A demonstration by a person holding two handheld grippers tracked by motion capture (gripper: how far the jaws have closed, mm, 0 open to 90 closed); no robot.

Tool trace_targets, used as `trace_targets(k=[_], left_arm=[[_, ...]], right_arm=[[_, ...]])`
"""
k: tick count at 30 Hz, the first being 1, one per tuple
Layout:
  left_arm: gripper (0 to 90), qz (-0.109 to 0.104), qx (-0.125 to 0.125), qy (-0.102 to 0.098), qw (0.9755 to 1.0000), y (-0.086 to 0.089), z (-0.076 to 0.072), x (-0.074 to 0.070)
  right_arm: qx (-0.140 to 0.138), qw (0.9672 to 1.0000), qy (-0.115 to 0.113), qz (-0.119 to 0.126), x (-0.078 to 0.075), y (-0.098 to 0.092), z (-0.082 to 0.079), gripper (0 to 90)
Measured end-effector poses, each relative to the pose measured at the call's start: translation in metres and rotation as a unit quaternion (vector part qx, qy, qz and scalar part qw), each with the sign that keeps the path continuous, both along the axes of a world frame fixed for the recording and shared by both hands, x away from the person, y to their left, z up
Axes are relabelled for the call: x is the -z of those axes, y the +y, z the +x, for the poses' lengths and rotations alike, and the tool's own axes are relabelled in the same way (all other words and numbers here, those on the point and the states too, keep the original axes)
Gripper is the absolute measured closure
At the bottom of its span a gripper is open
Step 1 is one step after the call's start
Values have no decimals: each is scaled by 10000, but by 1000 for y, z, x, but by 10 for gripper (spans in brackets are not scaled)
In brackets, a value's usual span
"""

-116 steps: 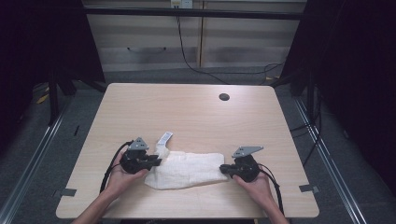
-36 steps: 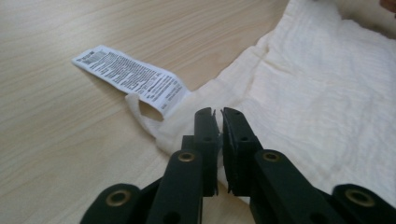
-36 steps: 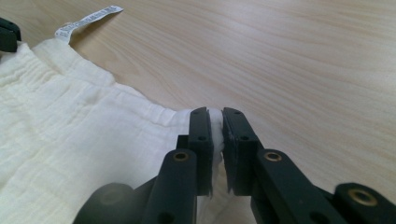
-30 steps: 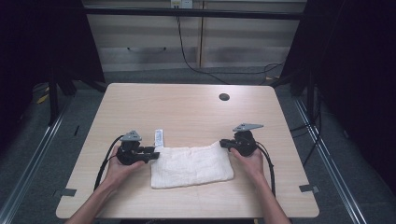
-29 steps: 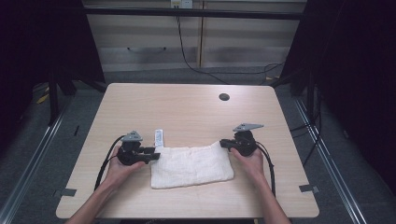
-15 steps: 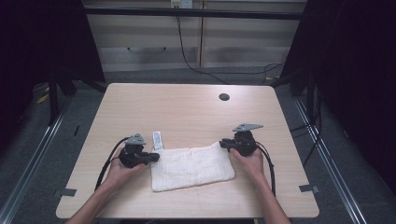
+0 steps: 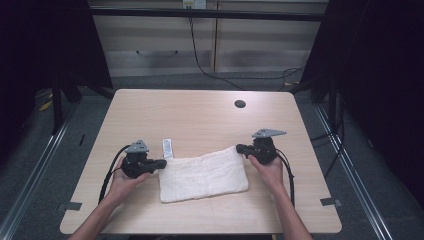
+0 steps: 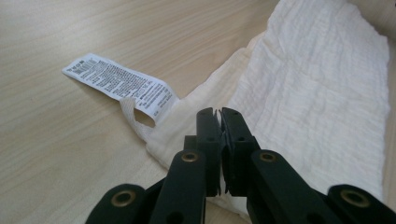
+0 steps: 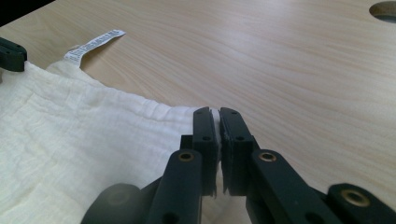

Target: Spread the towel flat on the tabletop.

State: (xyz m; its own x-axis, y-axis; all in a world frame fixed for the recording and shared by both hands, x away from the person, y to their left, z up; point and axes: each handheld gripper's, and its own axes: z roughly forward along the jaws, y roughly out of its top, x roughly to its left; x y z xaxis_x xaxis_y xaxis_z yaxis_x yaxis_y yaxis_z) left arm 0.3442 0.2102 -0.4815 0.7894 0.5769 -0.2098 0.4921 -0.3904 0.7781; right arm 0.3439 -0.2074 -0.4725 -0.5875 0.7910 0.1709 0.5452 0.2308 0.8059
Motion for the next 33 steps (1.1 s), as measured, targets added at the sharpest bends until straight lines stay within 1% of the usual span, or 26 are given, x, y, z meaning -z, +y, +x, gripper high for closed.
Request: trace_targets(k=[2,4,6,7,10,12,15,16,17,18,19,22,24,26,27,29,30,31,32,33], left_arm=[[869,-139,-7,-84,9999,4,0,-8],[869,-245,-66,-182,9995,7,0,-17],[869,-369,-101,-290,9988,9,0,-25],[869,-369,-101,-290,9988,9,0,-25],[870,-441,-177,-433,9979,8,6,-39],[870,-520,-221,-502,9971,7,11,-48],[870,-572,-317,-677,9956,7,20,-67],[870,-572,-317,-677,9956,7,20,-67],[870,-607,-424,-755,9944,7,27,-80],[870,-607,-424,-755,9944,7,27,-80],[870,-591,-512,-840,9934,9,34,-89],[870,-623,-676,-908,9916,11,45,-101],[870,-674,-767,-916,9905,11,53,-108],[870,-676,-819,-939,9899,12,59,-116],[870,-834,-829,-919,9888,13,63,-122],[871,-914,-803,-965,9879,15,65,-134],[871,-879,-814,-1015,9876,14,66,-139],[872,-879,-814,-1015,9876,14,66,-139],[872,-871,-822,-1137,9863,13,66,-149],[872,-910,-827,-1175,9854,13,66,-152]], right_arm=[[-5,10000,-49,20,-4,0,-1,867],[-13,9999,-94,87,-10,0,-1,869],[-58,9996,-195,184,-17,0,0,871],[-45,9995,-219,231,-21,0,0,870],[-28,9989,-302,368,-32,-1,3,872],[-11,9986,-384,354,-43,-1,7,872],[6,9979,-519,397,-60,-1,13,874],[6,9979,-519,397,-60,-1,13,874],[22,9973,-596,419,-72,-1,19,874],[22,9973,-596,419,-72,-1,19,874],[51,9969,-659,436,-85,-2,26,875],[94,9964,-716,444,-99,-2,35,876],[106,9961,-759,427,-109,-2,41,876],[113,9952,-837,503,-120,-2,46,876],[123,9949,-859,516,-125,-2,48,877],[134,9947,-897,476,-134,-1,54,877],[136,9947,-921,438,-139,0,56,878],[127,9944,-965,424,-143,1,58,878],[129,9941,-1003,396,-149,2,60,879],[139,9936,-1045,402,-153,2,62,878]])
